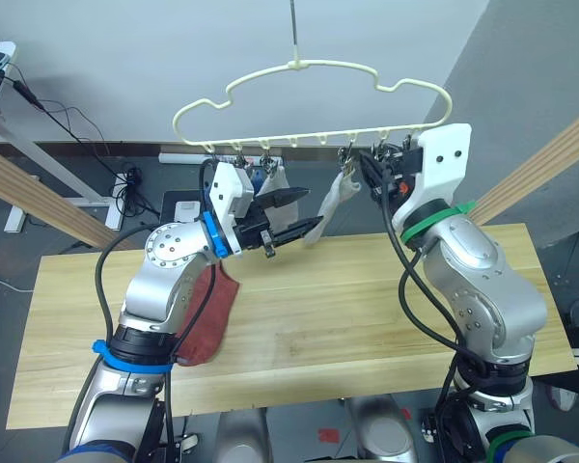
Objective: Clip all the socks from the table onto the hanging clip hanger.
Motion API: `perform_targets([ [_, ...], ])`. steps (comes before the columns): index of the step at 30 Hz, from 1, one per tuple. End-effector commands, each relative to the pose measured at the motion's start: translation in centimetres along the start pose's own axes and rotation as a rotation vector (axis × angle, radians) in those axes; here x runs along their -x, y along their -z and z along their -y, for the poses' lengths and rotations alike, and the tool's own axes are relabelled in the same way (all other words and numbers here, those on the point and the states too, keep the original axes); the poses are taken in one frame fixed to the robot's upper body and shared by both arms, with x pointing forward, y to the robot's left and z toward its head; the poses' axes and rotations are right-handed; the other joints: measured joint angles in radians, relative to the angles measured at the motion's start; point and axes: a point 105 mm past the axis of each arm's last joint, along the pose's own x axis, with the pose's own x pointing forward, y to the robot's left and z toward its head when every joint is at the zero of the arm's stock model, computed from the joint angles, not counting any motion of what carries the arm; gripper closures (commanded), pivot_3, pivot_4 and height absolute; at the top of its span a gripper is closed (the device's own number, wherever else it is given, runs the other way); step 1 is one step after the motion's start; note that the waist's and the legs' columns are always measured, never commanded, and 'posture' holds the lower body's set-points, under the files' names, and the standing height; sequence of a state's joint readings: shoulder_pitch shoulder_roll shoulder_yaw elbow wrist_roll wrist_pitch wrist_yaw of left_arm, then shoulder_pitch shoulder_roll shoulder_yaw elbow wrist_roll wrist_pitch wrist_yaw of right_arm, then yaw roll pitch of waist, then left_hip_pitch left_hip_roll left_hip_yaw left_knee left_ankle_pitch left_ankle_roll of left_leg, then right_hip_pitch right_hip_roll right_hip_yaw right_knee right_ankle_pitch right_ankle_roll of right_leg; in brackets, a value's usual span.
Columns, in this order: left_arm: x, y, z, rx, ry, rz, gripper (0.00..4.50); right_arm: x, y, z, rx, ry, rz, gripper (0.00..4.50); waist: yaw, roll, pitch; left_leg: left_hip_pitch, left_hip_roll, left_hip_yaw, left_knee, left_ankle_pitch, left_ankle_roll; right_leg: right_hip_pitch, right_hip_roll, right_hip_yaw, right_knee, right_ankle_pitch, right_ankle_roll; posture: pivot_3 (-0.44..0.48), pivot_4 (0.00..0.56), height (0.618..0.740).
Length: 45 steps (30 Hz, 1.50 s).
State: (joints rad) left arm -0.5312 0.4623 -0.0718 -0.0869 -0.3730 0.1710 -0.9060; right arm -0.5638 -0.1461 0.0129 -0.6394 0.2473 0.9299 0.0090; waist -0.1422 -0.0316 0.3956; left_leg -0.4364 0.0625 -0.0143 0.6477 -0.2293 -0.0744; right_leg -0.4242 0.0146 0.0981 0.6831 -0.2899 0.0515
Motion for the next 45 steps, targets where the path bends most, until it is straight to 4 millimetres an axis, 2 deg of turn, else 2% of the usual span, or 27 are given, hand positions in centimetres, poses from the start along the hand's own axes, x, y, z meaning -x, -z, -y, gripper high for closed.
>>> perform_targets([
  [1,-0.2,-1.2,0.2,-0.035,0.011,0.033,1.94,1.0,-1.5,0.2,-0.007,0.018,0.061,2.59,0.000,0.000,0.000,0.000,0.000,0.000,0.000,0.000,0.000,0.000,0.000,0.000,0.000,0.000,0.000,-0.295,0.370,0.730],
  [8,-0.2,-1.1,0.1,-0.032,0.007,0.029,1.94,1.7,-1.8,0.3,-0.021,0.002,0.050,2.59,0.000,0.000,0.000,0.000,0.000,0.000,0.000,0.000,0.000,0.000,0.000,0.000,0.001,0.000,0.000,-0.295,0.370,0.730],
  [26,-0.3,-1.0,0.1,-0.032,0.007,0.029,1.94,1.1,-2.2,-1.5,-0.084,-0.099,0.063,2.59,-0.002,0.000,0.000,0.000,0.000,-0.001,0.005,0.000,0.001,0.000,0.000,0.000,0.007,0.000,0.000,-0.300,0.369,0.730],
  [45,-0.6,-1.0,0.3,-0.029,0.014,0.036,1.94,1.0,-1.5,0.0,-0.110,0.039,0.045,2.59,-0.006,0.000,0.000,0.000,0.000,-0.001,0.013,-0.001,0.002,0.000,0.001,0.000,0.014,0.000,0.000,-0.311,0.358,0.730],
])
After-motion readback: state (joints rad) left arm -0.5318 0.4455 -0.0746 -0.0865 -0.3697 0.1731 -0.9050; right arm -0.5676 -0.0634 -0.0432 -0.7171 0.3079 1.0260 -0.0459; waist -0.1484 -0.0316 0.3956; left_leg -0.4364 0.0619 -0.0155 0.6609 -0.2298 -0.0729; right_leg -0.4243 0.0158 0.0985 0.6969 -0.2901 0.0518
